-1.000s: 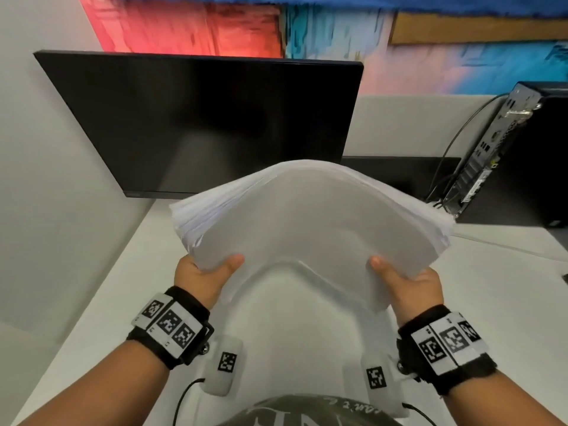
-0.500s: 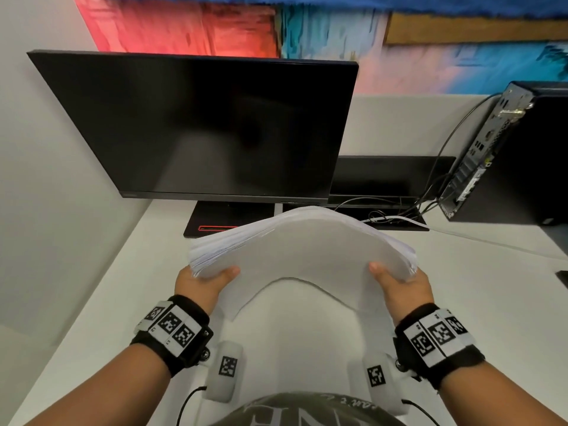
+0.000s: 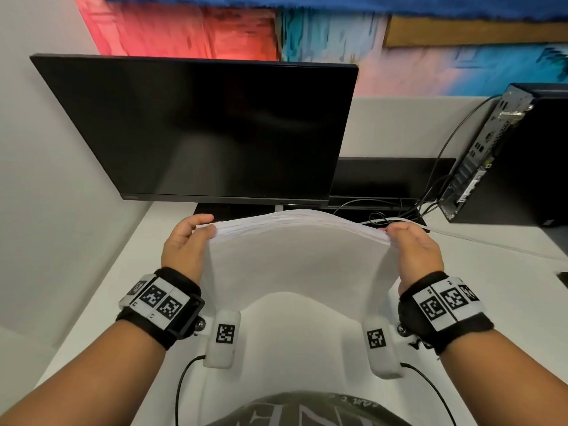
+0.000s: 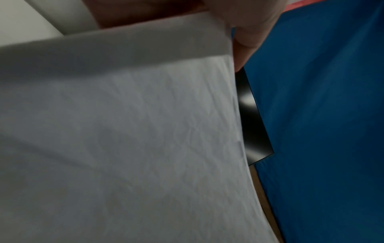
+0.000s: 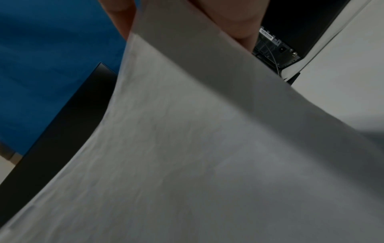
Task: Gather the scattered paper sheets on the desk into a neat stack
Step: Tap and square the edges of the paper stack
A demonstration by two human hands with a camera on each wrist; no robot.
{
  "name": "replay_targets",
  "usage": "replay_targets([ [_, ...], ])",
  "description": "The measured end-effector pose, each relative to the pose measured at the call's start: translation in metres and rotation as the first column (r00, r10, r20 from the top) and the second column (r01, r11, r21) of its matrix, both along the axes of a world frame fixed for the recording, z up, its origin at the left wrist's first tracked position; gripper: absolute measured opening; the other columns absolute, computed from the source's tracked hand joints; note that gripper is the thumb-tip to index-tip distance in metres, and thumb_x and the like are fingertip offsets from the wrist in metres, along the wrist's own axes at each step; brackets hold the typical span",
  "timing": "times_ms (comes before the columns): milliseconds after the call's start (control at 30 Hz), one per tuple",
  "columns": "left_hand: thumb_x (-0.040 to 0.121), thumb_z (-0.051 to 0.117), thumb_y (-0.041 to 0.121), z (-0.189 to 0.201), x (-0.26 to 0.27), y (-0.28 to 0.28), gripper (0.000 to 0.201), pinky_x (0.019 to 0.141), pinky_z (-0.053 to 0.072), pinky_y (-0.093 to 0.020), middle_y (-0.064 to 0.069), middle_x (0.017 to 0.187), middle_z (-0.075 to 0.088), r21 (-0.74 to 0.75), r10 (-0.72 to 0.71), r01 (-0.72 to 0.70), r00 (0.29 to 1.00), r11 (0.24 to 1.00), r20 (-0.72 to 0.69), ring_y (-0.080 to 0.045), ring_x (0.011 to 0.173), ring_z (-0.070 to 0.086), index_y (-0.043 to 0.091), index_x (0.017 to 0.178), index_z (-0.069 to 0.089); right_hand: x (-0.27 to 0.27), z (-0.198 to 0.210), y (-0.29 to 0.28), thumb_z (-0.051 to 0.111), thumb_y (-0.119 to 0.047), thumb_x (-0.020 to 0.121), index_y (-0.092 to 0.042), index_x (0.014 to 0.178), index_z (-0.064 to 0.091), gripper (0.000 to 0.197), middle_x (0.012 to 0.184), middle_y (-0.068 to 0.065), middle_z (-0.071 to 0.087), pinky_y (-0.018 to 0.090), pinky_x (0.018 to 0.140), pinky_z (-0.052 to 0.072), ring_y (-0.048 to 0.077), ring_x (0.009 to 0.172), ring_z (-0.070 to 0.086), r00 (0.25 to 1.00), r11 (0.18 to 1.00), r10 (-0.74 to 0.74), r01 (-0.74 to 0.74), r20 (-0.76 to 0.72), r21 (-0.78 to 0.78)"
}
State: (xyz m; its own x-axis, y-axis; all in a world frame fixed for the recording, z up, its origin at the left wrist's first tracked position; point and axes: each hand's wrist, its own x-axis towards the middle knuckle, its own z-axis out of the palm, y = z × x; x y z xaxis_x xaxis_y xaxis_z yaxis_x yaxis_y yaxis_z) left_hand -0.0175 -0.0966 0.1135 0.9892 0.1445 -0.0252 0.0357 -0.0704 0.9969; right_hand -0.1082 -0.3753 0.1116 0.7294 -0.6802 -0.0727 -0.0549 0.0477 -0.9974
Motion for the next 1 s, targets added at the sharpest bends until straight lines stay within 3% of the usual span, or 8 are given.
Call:
replay_targets([
  [100, 0.071, 0.059, 0.028, 0.001, 0.003, 0.000, 0.015, 0.093, 0.047, -0.042, 0.001, 0.098, 0.070, 0.043, -0.009, 0.008, 1.000, 0.999, 0.007, -0.027, 0.098, 0.060, 0.037, 0.065, 0.069, 0.003, -0.001, -0.004, 0.052, -0.013, 0.083, -0.024, 0.064, 0.062, 0.024, 0.077, -0.001, 0.063, 0.026, 0.064, 0.043, 0.016, 0.072, 0.055, 1.000, 1.000, -0.014, 0.014, -0.002, 0.027],
  [233, 0.083, 0.057, 0.016, -0.003, 0.004, 0.002, 0.027, 0.096, 0.045, -0.041, 0.004, 0.097, 0.072, 0.017, 0.009, -0.009, 1.000, 1.000, -0.003, -0.021, 0.097, 0.059, 0.030, 0.061, 0.067, 0.005, -0.005, -0.007, 0.054, -0.014, 0.083, -0.026, 0.063, 0.059, 0.024, 0.073, -0.008, 0.057, 0.022, 0.066, 0.039, 0.010, 0.072, 0.050, 0.999, 0.999, -0.053, 0.053, -0.004, -0.010],
  [467, 0.081, 0.052, 0.011, -0.006, 0.005, 0.003, 0.035, 0.106, 0.039, -0.049, 0.013, 0.089, 0.073, -0.047, 0.022, -0.021, 1.000, 0.999, 0.016, -0.027, 0.112, 0.059, 0.031, 0.055, 0.062, 0.007, -0.008, -0.011, 0.055, -0.015, 0.084, -0.028, 0.067, 0.058, 0.022, 0.073, -0.012, 0.055, 0.019, 0.069, 0.038, 0.004, 0.074, 0.049, 0.998, 0.998, -0.063, 0.063, -0.002, -0.019],
  [567, 0.075, 0.049, 0.013, -0.011, 0.008, 0.006, 0.029, 0.103, 0.042, -0.049, 0.009, 0.093, 0.073, -0.116, 0.024, -0.027, 0.999, 0.993, -0.024, -0.032, 0.108, 0.060, 0.029, 0.054, 0.060, 0.007, -0.009, -0.011, 0.054, -0.015, 0.085, -0.027, 0.067, 0.058, 0.021, 0.073, -0.012, 0.053, 0.019, 0.070, 0.038, 0.005, 0.074, 0.048, 0.998, 0.998, -0.061, 0.061, -0.005, -0.021],
  [700, 0.082, 0.047, 0.009, -0.010, 0.010, 0.008, 0.036, 0.088, 0.044, -0.043, 0.005, 0.094, 0.072, -0.159, -0.007, -0.002, 0.998, 0.987, -0.058, -0.026, 0.094, 0.059, 0.028, 0.054, 0.059, 0.008, -0.010, -0.011, 0.052, -0.016, 0.085, -0.027, 0.068, 0.058, 0.022, 0.073, -0.011, 0.053, 0.023, 0.073, 0.039, 0.006, 0.075, 0.047, 0.998, 0.998, -0.052, 0.052, -0.018, -0.022],
  [867, 0.077, 0.060, 0.022, -0.003, 0.005, 0.006, 0.013, 0.099, 0.042, -0.049, 0.002, 0.099, 0.071, -0.112, -0.040, 0.037, 0.999, 0.993, -0.020, -0.028, 0.103, 0.059, 0.034, 0.073, 0.056, 0.007, -0.012, -0.013, 0.054, -0.025, 0.084, -0.028, 0.070, 0.060, 0.015, 0.076, -0.005, 0.057, 0.031, 0.076, 0.042, 0.017, 0.080, 0.052, 0.999, 0.999, -0.017, 0.020, -0.049, 0.045],
  [933, 0.068, 0.064, 0.033, -0.005, 0.004, 0.005, 0.017, 0.102, 0.043, -0.052, 0.000, 0.109, 0.068, -0.044, -0.031, 0.029, 0.999, 0.999, -0.037, -0.030, 0.111, 0.058, 0.043, 0.079, 0.055, 0.006, -0.014, -0.013, 0.054, -0.028, 0.084, -0.027, 0.072, 0.060, 0.013, 0.077, -0.002, 0.057, 0.031, 0.070, 0.042, 0.020, 0.081, 0.052, 0.998, 0.999, -0.001, 0.004, -0.060, 0.051],
  [1000, 0.058, 0.064, 0.047, -0.008, 0.006, 0.007, 0.025, 0.103, 0.042, -0.054, -0.007, 0.122, 0.061, -0.020, -0.027, 0.025, 0.996, 0.999, -0.080, -0.033, 0.117, 0.054, 0.050, 0.081, 0.056, 0.005, -0.016, -0.012, 0.055, -0.035, 0.083, -0.028, 0.077, 0.061, 0.011, 0.081, -0.001, 0.059, 0.032, 0.074, 0.043, 0.021, 0.084, 0.054, 0.998, 0.998, 0.014, -0.010, -0.062, 0.065],
])
